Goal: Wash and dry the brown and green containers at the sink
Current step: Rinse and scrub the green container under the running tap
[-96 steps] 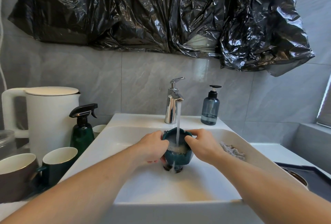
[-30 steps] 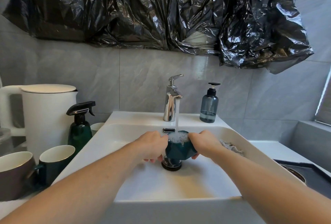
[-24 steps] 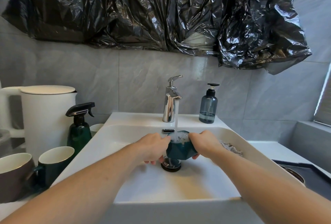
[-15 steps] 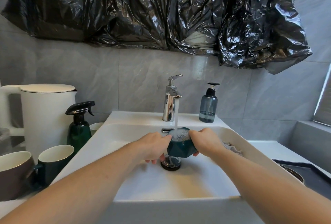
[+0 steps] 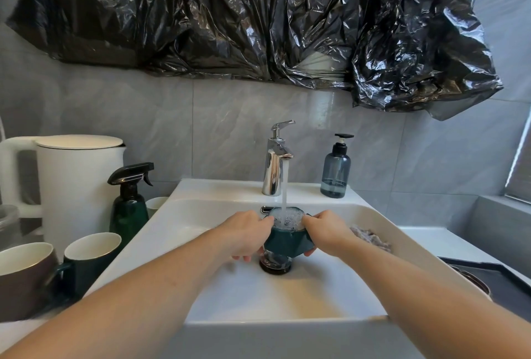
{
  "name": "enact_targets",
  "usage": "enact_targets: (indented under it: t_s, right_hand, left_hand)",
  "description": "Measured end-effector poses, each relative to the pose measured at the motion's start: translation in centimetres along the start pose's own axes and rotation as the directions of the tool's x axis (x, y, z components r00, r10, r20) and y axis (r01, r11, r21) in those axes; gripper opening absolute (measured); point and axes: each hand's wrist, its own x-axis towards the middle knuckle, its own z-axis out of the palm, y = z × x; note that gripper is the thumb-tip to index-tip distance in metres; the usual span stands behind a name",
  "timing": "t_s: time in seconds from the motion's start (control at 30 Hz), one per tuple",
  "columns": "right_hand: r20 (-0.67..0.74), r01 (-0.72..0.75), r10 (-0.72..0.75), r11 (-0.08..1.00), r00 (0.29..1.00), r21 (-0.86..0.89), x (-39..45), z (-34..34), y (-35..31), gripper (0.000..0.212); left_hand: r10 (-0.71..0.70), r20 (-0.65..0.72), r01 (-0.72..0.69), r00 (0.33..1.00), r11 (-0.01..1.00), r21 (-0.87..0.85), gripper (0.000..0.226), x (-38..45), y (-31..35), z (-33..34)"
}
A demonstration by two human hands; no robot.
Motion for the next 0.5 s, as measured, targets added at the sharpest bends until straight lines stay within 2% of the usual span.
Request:
enact_targets:
  t_s: [0.2, 0.37, 0.5]
  right_hand:
    - [0.029, 0.002, -0.002, 1.0, 1.0, 0.014, -0.4, -0.1, -0.2, 0.044]
    - [0.069, 0.006, -0.009, 0.999, 0.998, 0.053, -1.0, -0.2, -0.8, 0.041]
    - [0.086, 0.023, -0.031, 0.996, 0.996, 0.088, -1.5, -0.2, -1.0, 0.038]
  left_hand:
    - [-0.015, -0.059, 0.015, 0.998, 1.0, -0.007, 0.062, 0.1, 0.0, -0.1]
    - [0.016, -0.117, -0.02, 0.993, 0.999, -0.033, 0.039, 0.1, 0.2, -0.2]
    - [0.028, -0.149, -0.032, 0.988, 0.999, -0.025, 0.036, -0.2, 0.1, -0.5]
